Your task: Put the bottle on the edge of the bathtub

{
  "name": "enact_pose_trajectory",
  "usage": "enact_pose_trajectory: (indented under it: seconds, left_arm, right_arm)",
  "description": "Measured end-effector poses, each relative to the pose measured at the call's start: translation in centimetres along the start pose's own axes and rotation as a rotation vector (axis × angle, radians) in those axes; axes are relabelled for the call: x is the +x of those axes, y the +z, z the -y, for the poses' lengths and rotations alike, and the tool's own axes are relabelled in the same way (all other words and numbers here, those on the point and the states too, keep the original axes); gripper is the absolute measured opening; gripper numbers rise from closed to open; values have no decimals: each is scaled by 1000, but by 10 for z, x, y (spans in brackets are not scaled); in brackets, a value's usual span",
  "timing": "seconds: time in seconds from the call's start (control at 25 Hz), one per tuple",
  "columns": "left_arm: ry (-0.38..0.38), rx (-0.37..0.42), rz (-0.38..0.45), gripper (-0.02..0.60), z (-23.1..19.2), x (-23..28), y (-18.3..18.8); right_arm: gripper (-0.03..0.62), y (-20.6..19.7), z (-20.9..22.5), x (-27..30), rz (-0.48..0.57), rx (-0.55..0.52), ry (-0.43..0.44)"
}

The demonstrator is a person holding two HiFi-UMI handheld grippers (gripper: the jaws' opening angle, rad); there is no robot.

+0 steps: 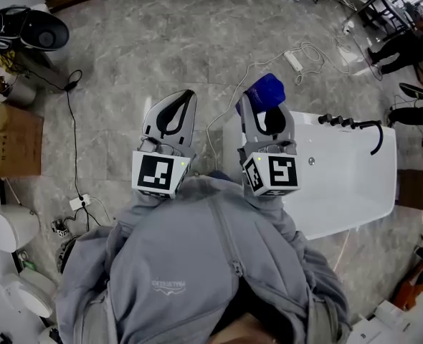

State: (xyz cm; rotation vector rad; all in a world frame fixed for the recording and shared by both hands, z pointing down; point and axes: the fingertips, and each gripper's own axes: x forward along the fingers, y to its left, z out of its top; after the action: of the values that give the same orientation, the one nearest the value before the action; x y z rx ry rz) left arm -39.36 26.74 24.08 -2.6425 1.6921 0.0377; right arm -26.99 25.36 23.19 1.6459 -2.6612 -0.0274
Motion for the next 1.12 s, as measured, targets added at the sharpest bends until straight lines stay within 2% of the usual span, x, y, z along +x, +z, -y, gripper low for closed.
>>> enact_pose_trajectory:
  seconds: [0.2, 0.56, 0.76, 0.96, 1.12]
  left_arm:
    - [-30, -11, -32, 12, -6, 3, -12]
    - [-32, -40, -44, 12, -24, 30, -26]
    - [-52, -39, -42, 12, -32, 70, -29]
    - [-117, -42, 26, 11, -42, 125, -16]
    - [-126, -40, 22, 12, -46, 172, -13]
  right_arm:
    - [163, -6, 7, 0, -7, 12, -23]
    - [163, -13, 37, 27, -19, 35, -74]
    - [163, -21, 59, 62, -16, 40, -64]
    - [163, -22, 84, 111, -12, 14, -40]
    - [163, -18, 115, 144, -1, -1, -39]
